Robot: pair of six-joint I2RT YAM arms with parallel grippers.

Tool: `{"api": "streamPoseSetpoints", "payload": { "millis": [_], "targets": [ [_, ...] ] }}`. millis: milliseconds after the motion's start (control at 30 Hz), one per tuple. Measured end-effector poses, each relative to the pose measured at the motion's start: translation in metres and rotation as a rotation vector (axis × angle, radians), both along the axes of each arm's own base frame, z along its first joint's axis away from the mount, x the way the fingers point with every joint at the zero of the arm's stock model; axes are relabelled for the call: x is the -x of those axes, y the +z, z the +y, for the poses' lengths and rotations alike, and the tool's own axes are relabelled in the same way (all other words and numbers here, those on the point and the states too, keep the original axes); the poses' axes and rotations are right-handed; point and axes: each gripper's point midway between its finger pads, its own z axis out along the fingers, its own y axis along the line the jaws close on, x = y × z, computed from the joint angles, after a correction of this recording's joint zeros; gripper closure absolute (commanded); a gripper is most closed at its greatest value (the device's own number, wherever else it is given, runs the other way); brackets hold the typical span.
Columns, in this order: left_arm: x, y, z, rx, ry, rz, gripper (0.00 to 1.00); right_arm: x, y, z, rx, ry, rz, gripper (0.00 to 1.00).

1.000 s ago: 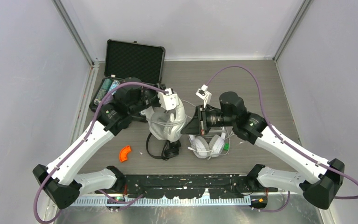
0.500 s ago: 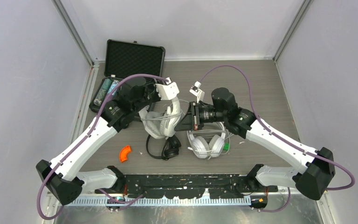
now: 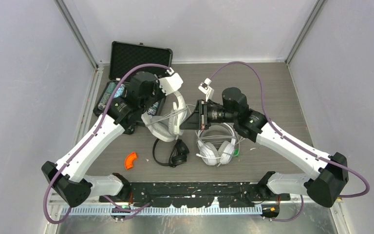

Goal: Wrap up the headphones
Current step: Wrap the headphones cable around the headphones.

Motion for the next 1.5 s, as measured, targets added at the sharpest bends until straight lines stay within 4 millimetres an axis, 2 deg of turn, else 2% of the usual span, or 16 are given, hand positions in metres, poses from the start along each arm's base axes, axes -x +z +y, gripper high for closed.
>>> {"api": "streamPoseSetpoints", "payload": {
  "millis": [567,700,867,1000,1267,1500],
  "targets": [
    [-0.011,-0.003,0.007,0.041,0.14,0.044,1.0,-0.021,0.016,-0.001,-0.036,-0.099,0.005,0.87],
    [-0.01,-0.002,0.006,0.062,0.159,0.046,1.0,-0.033,0.028,-0.012,-0.055,-0.182,-0.031,0.87],
    [-0.003,-0.006,-0.02,0.137,0.127,0.08,1.0,-0.048,0.05,-0.032,-0.091,-0.303,-0.092,0.87],
    [-0.003,-0.003,-0.023,0.193,0.151,0.09,1.0,-0.054,0.061,-0.044,-0.116,-0.353,-0.113,0.87],
    [-0.007,0.005,-0.032,0.343,0.273,0.147,1.0,-0.051,0.081,-0.033,-0.224,-0.294,-0.095,0.81],
    [-0.018,0.002,-0.03,0.398,0.437,0.169,1.0,-0.052,0.074,-0.032,-0.219,-0.289,-0.112,0.79]
  ]
}}
